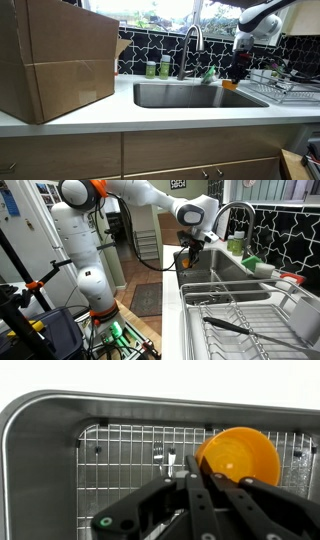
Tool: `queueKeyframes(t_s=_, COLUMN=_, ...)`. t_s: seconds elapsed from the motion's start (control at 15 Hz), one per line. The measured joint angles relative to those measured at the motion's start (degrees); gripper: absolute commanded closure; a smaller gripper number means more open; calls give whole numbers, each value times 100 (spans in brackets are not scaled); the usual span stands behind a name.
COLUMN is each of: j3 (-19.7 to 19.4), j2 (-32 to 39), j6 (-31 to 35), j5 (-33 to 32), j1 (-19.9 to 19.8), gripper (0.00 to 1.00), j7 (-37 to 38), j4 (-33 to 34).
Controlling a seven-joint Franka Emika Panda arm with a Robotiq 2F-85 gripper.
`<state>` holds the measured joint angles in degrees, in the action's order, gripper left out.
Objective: Pick up the orange bowl from the sink edge and use it to draw some water on the running tap before putting it back on sink edge
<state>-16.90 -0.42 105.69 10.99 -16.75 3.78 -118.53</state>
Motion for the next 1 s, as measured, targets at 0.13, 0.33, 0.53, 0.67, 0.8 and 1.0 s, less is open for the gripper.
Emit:
queueKeyframes(t_s=0.13, j3=13, j2=-190, j6=-3, j5=-121, j1=5, gripper=96, j7=-127, j4=-246)
queueKeyframes(t_s=0.33, j3=18, j2=-310, j6=-3, j5=-148, j1=5, gripper=99, j7=-174, j4=-369)
queueKeyframes(t_s=0.53, j3=30, j2=-304, j6=-3, j5=-147, j1=9, gripper=99, j7=-177, j4=-363)
queueKeyframes(t_s=0.67, j3=86, j2=-274, j6=-5, j5=-147, j1=47, gripper=99, j7=-178, j4=-422)
queueKeyframes(t_s=0.8, j3=178, j2=-272, j6=-6, j5=-150, j1=108, gripper=99, j7=-177, j4=-598)
queueKeyframes(t_s=1.0, j3=283, j2=-339, j6=-5, j5=-233, j1=173, gripper=99, j7=-172, j4=-951)
